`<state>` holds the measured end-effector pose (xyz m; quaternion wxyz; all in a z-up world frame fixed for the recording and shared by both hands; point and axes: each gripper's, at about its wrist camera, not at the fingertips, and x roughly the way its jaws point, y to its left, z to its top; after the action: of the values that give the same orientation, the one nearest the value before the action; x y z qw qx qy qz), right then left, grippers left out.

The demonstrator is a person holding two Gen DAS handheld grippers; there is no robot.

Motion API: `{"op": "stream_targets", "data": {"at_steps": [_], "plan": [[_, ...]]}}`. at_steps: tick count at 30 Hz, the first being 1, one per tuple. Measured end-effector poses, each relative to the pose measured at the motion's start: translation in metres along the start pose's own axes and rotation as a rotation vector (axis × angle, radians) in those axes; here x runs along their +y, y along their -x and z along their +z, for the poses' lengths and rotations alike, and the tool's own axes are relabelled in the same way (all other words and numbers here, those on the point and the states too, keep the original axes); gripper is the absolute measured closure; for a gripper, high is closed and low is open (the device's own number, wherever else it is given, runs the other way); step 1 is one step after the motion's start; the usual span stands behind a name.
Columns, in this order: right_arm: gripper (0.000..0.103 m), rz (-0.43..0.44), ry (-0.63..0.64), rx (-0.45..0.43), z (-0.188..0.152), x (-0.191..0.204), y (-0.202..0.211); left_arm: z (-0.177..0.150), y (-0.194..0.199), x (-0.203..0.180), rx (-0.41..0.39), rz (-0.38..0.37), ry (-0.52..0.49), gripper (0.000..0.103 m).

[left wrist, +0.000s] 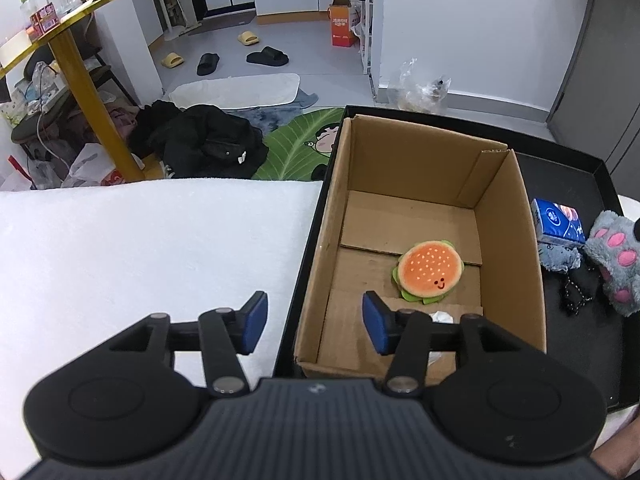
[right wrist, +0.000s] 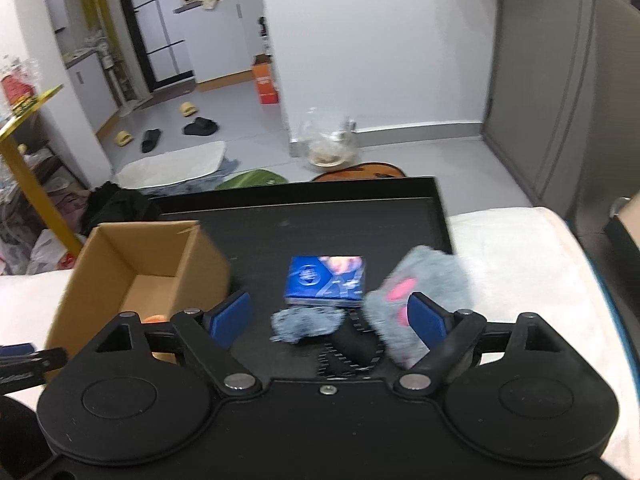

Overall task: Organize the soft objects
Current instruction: 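Move the right gripper to the grey plush mouse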

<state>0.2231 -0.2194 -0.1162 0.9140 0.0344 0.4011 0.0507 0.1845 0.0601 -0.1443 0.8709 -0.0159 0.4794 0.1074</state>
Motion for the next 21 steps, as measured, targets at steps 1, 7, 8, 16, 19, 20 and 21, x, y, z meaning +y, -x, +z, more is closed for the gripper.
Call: {"op": "stream_targets", "data": {"at_steps": [1,7,8,16,19,20,21], "plan": [[0.017,-0.008,-0.004,0.002,0.001,-0.005,-0.001,0.0,0.001,0.0,0.001,0.001,-0.003,0.052],[0.008,-0.058,-0.008,0.008,0.006,-0.027,-0.01,0.0,0.002,-0.002,0.0,0.011,-0.012,0.05],[0.007,-0.063,-0.007,0.006,0.006,-0.03,-0.012,0.001,0.002,-0.003,-0.001,0.014,-0.015,0.05],[0.005,-0.124,-0.042,0.006,-0.004,-0.052,-0.031,0.001,0.003,-0.009,-0.003,0.048,-0.046,0.043],[0.002,-0.139,-0.032,0.006,-0.005,-0.055,-0.038,0.001,0.002,-0.013,0.0,0.065,-0.06,0.04],[0.002,-0.142,-0.032,0.007,-0.005,-0.055,-0.04,0.002,0.002,-0.014,0.001,0.071,-0.064,0.04],[0.002,-0.15,-0.034,0.007,-0.005,-0.056,-0.042,0.002,0.002,-0.014,0.003,0.076,-0.068,0.04]]}}
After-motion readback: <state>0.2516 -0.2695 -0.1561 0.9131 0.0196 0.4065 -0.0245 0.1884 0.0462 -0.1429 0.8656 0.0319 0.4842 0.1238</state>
